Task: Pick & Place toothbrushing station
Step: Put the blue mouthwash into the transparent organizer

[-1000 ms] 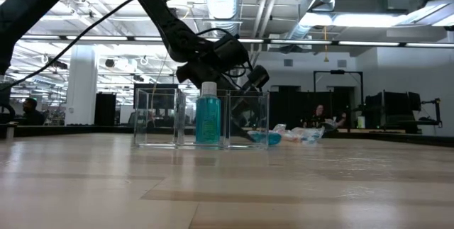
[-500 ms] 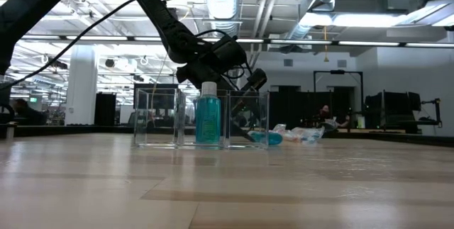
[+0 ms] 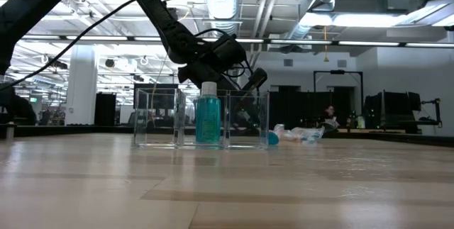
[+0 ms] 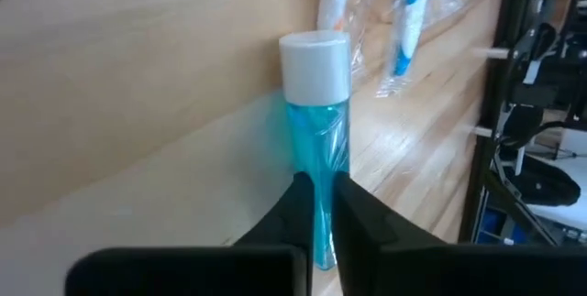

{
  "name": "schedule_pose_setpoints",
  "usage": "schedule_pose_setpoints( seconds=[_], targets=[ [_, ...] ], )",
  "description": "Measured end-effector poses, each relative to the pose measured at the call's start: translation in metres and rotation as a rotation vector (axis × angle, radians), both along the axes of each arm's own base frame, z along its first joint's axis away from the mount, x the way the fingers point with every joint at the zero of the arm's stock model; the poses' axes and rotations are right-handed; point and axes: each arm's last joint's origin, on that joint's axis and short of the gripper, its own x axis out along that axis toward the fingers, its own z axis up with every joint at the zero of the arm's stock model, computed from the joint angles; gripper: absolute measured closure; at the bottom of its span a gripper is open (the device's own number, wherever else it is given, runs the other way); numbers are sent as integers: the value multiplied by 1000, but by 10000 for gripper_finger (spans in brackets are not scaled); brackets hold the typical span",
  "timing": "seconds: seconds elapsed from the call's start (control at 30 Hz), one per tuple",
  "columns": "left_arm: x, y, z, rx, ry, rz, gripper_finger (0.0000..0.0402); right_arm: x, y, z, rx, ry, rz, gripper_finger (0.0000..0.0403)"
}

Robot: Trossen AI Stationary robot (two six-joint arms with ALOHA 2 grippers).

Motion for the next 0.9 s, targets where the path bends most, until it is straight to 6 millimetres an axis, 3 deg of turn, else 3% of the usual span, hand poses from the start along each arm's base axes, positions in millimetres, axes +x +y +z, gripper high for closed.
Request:
schedule_pose_setpoints(
  seconds=[0.3,0.63,0.73,0.9],
  targets=[
    [3,0,2,18,-56,-48,396,1,0,1,-4,-10,0,259],
    [14,0,23,93,-266,-75,396,1,0,1,-8,-6,1,258],
    [14,-1,40,195,-325,-138,396,0,-1,1,-10,-4,0,259],
    [6,-2,89,449,-449,-208,396,0,-1,1,-10,-1,0,253]
  ],
)
